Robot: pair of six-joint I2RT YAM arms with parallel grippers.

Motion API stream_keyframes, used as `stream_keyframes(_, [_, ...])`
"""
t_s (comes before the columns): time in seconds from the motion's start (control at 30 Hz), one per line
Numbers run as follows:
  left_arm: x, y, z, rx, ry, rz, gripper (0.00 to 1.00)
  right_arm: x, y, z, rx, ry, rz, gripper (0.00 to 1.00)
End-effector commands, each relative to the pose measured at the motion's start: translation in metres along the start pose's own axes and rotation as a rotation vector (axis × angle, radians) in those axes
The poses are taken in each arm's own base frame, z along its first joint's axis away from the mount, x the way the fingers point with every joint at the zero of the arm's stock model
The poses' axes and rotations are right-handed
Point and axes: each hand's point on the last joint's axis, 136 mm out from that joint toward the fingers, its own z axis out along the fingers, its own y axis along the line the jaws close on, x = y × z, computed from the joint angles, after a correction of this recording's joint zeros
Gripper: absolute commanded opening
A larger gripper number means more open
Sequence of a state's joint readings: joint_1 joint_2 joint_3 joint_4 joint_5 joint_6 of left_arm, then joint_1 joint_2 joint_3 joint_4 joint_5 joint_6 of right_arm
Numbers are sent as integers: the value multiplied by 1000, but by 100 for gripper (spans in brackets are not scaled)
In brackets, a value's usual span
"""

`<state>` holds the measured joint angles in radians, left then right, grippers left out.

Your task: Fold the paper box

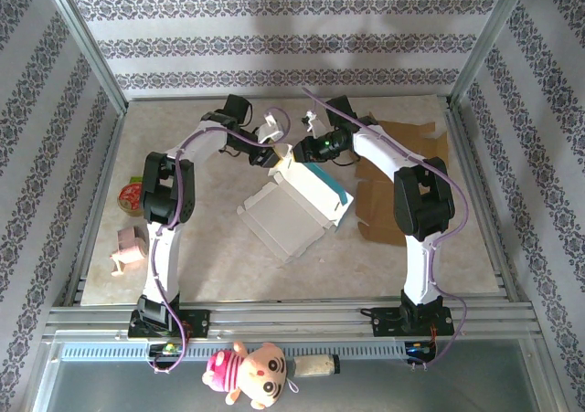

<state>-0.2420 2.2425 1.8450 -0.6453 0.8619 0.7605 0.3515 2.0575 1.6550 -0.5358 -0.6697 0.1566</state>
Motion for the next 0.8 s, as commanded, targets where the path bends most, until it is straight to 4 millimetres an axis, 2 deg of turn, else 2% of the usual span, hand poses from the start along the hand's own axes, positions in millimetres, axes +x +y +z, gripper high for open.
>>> stream_keyframes(0.0, [-12, -3, -18, -41, -33, 47, 41, -8, 14, -7, -8, -16, -42, 30])
stream_keyframes(0.07, [-16, -9, -21, -63, -62, 66, 42, -9, 14, -6, -8, -16, -42, 30])
stream_keyframes(0.17, [-33, -8, -40, -209, -193, 48, 46, -10, 16, -7, -20, -21, -39, 30])
stream_keyframes(0.23, [-52, -19, -61, -297, -353, 43, 50, -10, 16, -7, -21, -22, -37, 30])
stream_keyframes(0.3, [-63, -33, -74, -355, -476, 35, 51, -11, 16, -8, -22, -26, -39, 30])
stream_keyframes(0.37, [-65, -51, -68, -386, -488, 81, 50, -11, 17, -9, -24, -28, -38, 30])
stream_keyframes(0.43, [-57, -64, -44, -435, -417, 184, 47, -11, 17, -9, -25, -28, -37, 30])
stream_keyframes(0.53, [-53, -72, -21, -449, -411, 264, 44, -12, 18, -11, -25, -31, -40, 30])
stream_keyframes(0.63, [-51, -59, -14, -488, -434, 257, 44, -10, 19, -12, -22, -31, -42, 30])
stream_keyframes(0.77, [-50, -36, -15, -600, -438, 260, 44, -9, 18, -14, -20, -31, -43, 30])
